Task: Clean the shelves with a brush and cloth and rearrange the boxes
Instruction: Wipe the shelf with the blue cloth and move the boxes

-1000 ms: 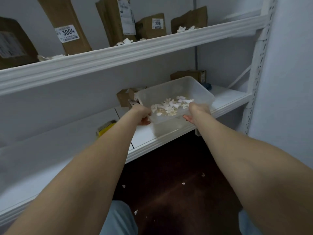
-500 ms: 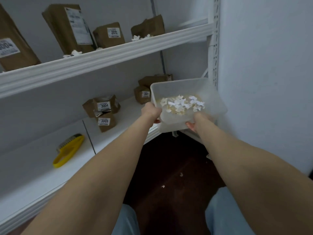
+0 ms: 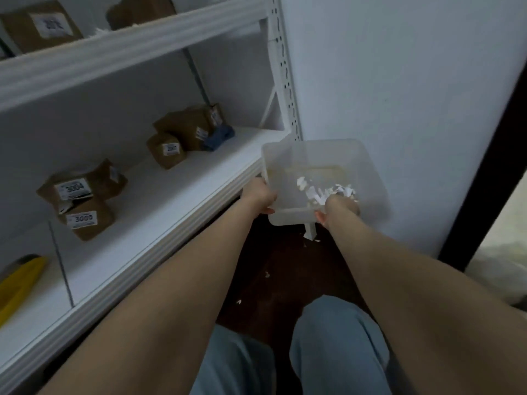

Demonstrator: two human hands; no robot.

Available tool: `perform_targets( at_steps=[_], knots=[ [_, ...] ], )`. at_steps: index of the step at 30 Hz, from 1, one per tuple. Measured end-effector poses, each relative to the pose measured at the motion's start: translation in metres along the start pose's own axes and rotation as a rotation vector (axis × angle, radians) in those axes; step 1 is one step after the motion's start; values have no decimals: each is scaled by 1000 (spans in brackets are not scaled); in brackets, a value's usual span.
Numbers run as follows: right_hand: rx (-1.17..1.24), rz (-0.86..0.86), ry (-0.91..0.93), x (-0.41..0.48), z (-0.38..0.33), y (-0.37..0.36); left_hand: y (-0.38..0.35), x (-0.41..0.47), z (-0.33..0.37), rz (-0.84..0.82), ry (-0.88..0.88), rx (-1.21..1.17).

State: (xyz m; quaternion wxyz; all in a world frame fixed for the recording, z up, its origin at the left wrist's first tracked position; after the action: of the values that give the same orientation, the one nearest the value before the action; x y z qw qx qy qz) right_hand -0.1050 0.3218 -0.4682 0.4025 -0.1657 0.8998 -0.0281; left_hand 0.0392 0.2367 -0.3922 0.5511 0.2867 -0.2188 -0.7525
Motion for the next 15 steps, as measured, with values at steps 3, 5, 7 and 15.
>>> perform_targets(
  at_steps=[3, 5, 7, 15],
  knots=[
    [-17, 31, -15, 33, 16, 9, -30, 24, -17, -22, 13, 51],
    [-65, -73, 3, 54, 28, 8, -49, 42, -30, -68, 29, 77],
    [-30, -54, -86, 78, 42, 6, -65, 61, -44, -107, 41, 102],
    [196, 209, -403, 165, 109, 6, -140, 138, -96, -211, 42, 193]
  ],
)
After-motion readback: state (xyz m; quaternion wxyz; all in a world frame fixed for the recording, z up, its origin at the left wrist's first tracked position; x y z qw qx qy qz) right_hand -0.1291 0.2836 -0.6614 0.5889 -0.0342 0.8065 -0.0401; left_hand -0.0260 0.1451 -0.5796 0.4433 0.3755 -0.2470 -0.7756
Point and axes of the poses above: each hand's wrist, its own x-axis towards the middle knuckle, its own y-axis out of the back of the hand, z = x × y, the point moved 4 cm from there along x, towards the middle knuckle, and after that the axes turned 4 degrees about z, right-handed, at the moved point
